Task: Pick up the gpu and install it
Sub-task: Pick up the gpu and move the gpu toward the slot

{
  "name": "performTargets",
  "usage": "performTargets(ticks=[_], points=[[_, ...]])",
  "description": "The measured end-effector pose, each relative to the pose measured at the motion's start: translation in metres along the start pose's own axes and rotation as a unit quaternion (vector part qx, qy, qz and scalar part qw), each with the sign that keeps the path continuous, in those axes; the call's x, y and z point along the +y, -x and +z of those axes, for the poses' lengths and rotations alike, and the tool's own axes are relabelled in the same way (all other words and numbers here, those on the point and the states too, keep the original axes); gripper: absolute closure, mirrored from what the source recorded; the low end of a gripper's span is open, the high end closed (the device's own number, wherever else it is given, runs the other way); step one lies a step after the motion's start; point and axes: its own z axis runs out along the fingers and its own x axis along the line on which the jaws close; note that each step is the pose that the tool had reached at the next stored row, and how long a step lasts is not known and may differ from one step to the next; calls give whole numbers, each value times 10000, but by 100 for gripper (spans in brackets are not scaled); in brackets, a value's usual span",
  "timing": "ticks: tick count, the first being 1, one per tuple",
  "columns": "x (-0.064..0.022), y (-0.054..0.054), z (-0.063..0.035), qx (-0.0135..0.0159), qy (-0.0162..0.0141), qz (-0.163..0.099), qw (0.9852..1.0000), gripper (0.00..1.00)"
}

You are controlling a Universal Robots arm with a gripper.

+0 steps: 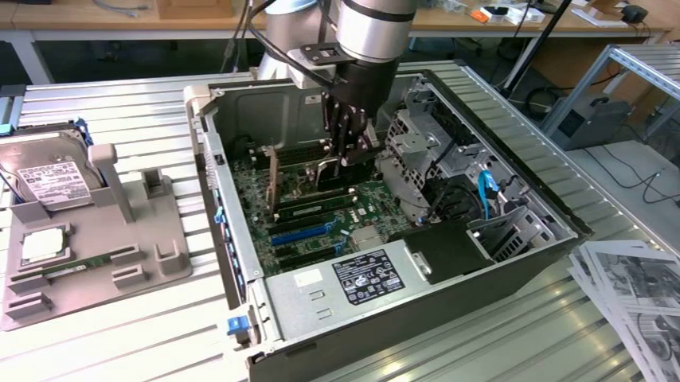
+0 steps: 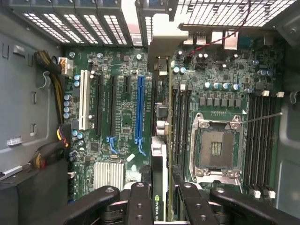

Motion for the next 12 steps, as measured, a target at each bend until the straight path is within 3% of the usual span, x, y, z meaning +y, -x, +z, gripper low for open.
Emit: performTargets(ticks=[12], points=[[4, -92, 34, -3, 0, 0, 10000, 73]])
